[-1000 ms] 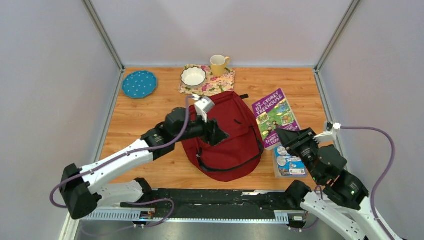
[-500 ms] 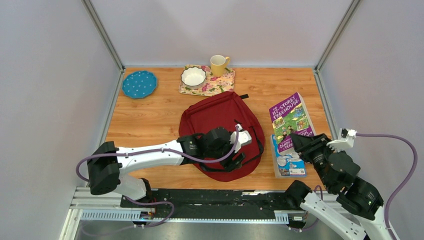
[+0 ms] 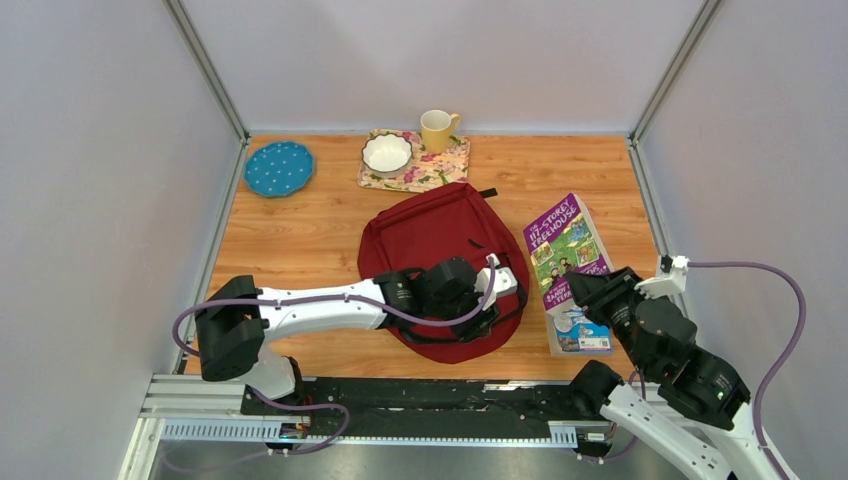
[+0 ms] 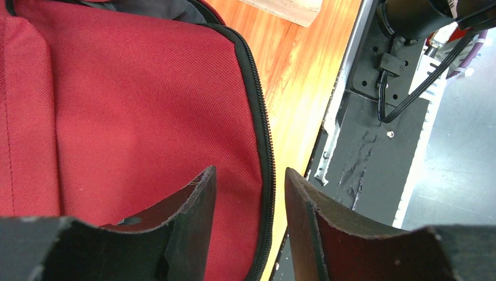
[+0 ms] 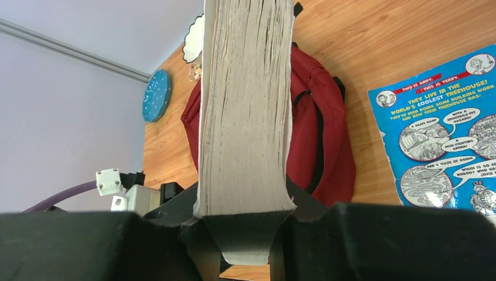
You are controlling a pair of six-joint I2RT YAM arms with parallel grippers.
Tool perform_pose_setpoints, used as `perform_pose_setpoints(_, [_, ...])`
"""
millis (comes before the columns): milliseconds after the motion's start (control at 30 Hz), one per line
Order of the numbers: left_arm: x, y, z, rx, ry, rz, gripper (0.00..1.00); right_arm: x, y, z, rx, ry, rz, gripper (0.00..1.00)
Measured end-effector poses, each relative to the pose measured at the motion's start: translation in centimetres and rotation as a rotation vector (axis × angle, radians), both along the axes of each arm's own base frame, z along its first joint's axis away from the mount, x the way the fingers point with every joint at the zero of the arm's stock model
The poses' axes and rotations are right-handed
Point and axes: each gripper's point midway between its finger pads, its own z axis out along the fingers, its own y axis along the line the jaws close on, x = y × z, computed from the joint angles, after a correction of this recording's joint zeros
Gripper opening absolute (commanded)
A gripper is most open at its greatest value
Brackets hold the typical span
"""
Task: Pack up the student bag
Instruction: Place the book in the student bag.
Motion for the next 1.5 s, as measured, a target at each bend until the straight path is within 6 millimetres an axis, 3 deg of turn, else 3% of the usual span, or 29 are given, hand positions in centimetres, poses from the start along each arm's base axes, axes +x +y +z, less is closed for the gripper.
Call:
perform_pose_setpoints(133, [0.1,-0.3,-0.4,0.013,0.006,-0.001,0.49,-0.1,-0.1,0.0,0.008,-0.004,-0.001,0.00])
perform_pose_setpoints(400, [0.1,-0.3,-0.7,0.025,0.011,0.005,0.12,-0.2,-0.1,0.1,0.017,-0.008,0.000,0.00])
perform_pose_setpoints(533, [0.3,-0.3,-0.5,0.027,0.006,0.012,0.07,-0.4,-0.2,0.2,0.027,-0.016,0.005,0.00])
perform_pose_setpoints(567, [0.4,-0.3,-0.5,0.028,0.004,0.014,0.00,-0.4,-0.2,0.2,0.029,-0.019,0.005,0.00])
perform_pose_setpoints(800, [1.0,0.0,-0.7,0.043,-0.017,0.052,0.00,-0.5,-0.3,0.2,0.032,-0.021,0.006,0.00])
perform_pose_setpoints(967, [2.6,0.7,-0.4,0.071,-0.076,0.125,0.00,-0.7,-0.5,-0.5,0.011,0.002,0.008,0.00])
perform_pose_setpoints(1133, [4.0,0.7,3.3,0.015,-0.157,0.169,0.00,-1.8,-1.1,-1.9,-0.002,0.045,0.017,0.00])
perform_pose_setpoints(1267, [5.9,0.7,7.7,-0.054,-0.254,0.237,0.00,-3.2,-2.4,-1.8,0.062,0.010,0.011,0.00])
perform_pose_setpoints(1500, [8.5,2.5,12.3,-0.118,-0.398,0.372,0.00,-4.8,-3.7,-1.7,0.124,0.018,0.005,0.00])
